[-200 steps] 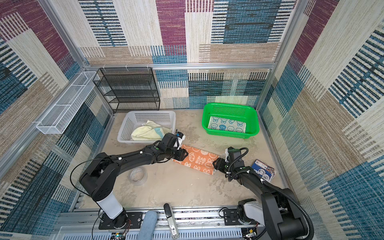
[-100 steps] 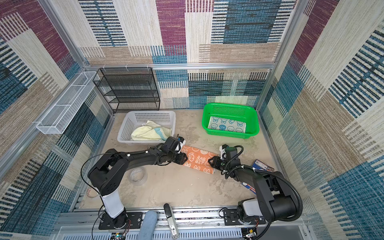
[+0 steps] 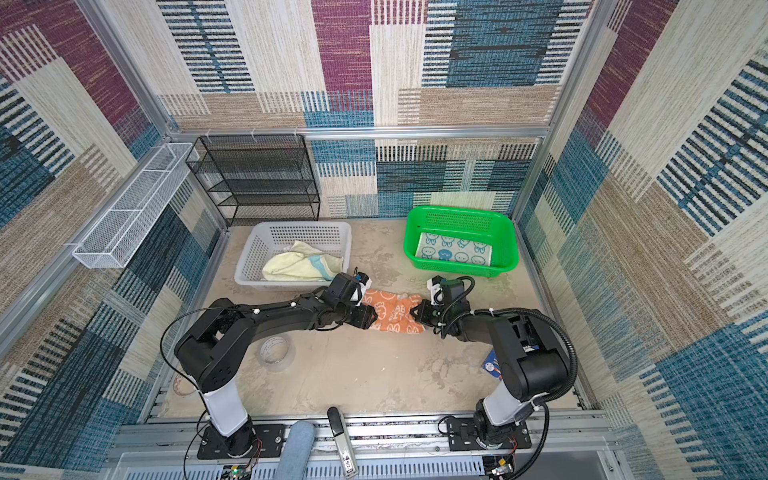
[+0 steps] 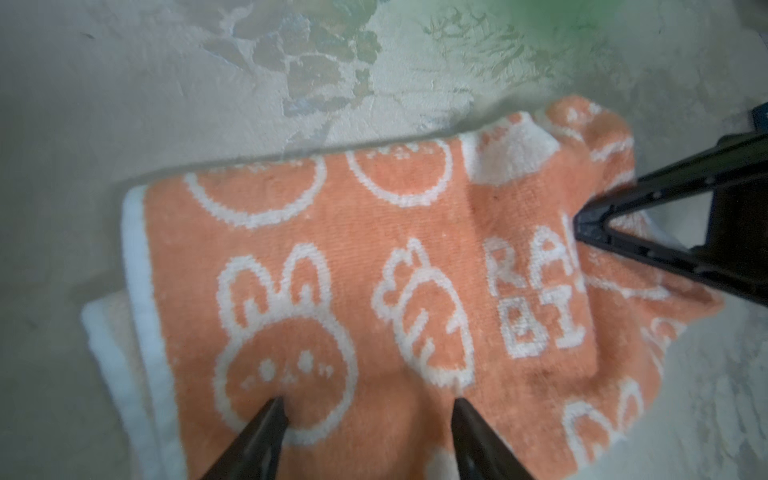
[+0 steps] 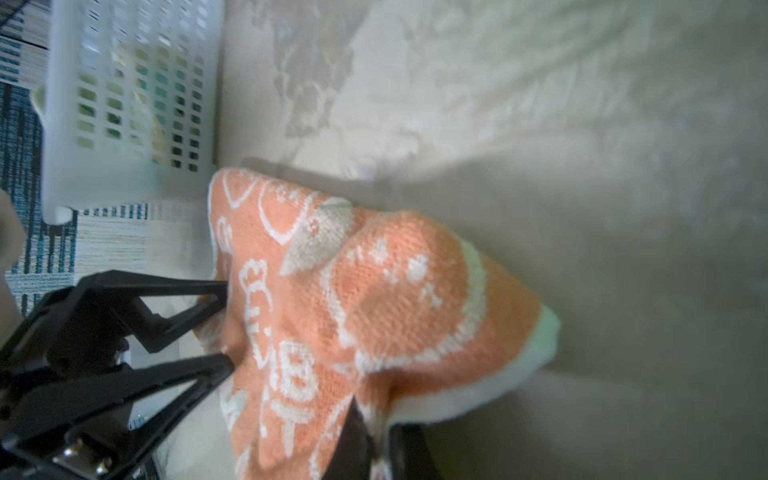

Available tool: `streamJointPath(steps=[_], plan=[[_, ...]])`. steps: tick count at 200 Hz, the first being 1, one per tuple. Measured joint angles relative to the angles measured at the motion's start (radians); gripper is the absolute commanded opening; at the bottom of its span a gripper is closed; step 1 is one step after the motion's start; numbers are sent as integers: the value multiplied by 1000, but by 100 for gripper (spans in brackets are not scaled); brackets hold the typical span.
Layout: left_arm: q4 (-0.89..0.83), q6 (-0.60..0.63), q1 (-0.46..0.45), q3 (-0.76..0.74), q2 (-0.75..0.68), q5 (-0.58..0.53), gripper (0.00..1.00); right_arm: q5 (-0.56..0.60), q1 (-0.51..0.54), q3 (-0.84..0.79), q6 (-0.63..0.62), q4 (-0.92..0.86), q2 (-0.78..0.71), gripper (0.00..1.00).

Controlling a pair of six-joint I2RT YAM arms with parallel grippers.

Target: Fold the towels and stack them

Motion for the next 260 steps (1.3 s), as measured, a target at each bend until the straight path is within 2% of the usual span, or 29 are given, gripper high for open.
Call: streamJointPath(steps=[40,85,183,217,260], plan=[[11,10,1,-14,-119,29,100,19,0,265,-100,-147,44,0],[76,28,1,-91,-241,81,100,45,0,578,-205,-339,199,0],[80,54,2,-116,-285,99,98,62,-28,1268,-340,-678,496,0],[75,62,2,-125,-298,76,97,77,-92,1382,-375,-767,530,0],[47,73,2,-122,-298,50,96,65,-197,1349,-419,-826,499,0]])
